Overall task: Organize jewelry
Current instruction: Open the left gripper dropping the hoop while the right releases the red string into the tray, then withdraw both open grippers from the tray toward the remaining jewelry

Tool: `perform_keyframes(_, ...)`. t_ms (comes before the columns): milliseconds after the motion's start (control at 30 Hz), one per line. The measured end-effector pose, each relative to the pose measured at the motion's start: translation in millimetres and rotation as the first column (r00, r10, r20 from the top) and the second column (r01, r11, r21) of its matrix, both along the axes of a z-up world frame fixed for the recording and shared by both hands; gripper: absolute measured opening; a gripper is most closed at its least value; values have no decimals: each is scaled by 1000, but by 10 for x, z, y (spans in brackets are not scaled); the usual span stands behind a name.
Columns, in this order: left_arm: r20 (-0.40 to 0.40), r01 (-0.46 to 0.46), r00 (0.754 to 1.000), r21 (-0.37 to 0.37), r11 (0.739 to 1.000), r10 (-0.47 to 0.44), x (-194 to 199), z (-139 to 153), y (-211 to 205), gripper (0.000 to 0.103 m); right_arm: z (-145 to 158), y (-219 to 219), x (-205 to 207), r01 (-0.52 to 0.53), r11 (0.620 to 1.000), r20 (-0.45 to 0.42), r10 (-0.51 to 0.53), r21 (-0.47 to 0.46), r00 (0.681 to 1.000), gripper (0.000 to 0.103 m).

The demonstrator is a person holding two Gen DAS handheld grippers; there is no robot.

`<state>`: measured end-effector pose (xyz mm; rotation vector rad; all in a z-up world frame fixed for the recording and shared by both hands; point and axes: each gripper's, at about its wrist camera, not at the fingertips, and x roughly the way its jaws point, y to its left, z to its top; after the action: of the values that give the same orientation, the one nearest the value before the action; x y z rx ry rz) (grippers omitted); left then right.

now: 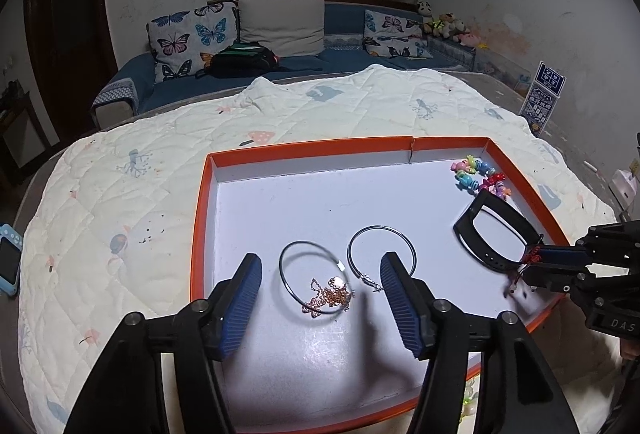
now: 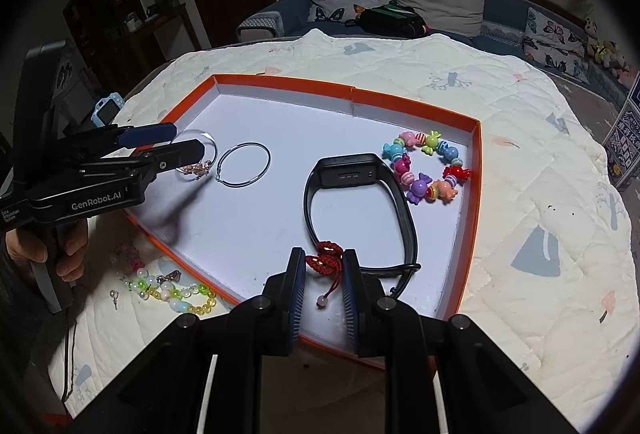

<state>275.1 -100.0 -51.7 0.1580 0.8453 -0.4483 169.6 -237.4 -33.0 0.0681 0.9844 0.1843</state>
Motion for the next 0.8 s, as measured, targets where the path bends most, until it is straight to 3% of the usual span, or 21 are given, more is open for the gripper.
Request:
perform_keyframes(167,8,-7,1000,8,1000,7,-22,37,3,68,13,-17,-3,8,1000,-2,-8,5,1000,23)
perform_keyframes(300,27,-19,999,7,1000,19,-94,155,40,70,37,-13,-33,11,1000,6,-11,-5,1000,37)
perform_keyframes(800,104,-52,993,-6,999,53,-647,619,273,79,245,34,-284,0,999,56,2,-33,998,44)
